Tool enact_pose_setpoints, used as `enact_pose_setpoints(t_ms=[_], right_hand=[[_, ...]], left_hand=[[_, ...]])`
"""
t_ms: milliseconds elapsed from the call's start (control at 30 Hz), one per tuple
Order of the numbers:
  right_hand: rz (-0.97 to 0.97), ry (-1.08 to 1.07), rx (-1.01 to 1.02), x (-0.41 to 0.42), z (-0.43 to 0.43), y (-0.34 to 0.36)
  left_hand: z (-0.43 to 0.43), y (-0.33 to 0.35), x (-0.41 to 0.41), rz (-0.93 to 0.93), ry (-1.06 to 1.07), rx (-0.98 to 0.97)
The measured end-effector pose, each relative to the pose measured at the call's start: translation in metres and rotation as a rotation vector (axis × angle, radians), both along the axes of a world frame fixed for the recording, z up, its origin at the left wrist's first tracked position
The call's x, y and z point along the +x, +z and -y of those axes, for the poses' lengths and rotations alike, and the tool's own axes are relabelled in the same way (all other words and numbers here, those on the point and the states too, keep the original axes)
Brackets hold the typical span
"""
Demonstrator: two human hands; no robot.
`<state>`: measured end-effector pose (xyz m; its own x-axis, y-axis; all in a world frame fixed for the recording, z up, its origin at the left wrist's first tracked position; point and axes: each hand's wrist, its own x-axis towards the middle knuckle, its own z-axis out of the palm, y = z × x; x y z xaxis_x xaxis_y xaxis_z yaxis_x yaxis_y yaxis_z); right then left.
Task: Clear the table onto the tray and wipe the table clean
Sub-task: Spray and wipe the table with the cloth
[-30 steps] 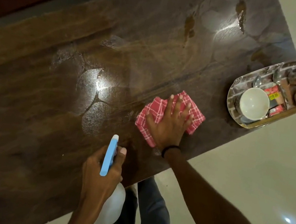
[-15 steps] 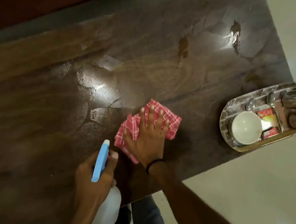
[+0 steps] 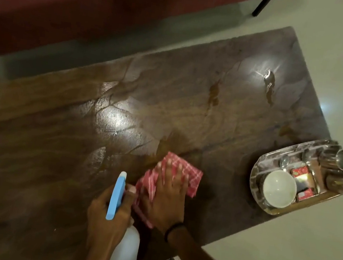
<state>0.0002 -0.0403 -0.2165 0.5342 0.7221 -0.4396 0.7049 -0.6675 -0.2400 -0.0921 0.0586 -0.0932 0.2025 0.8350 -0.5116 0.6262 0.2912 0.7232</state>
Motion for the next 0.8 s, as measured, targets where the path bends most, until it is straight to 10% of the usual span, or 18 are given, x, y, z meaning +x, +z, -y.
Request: enact_pose_setpoints(t_ms=[800], right_hand=[[0.087,0.035,0.052,0.048,-0.114,-0.008]], left_hand=[[-0.094,-0.026,0.010,0.029,0.013,-0.103]])
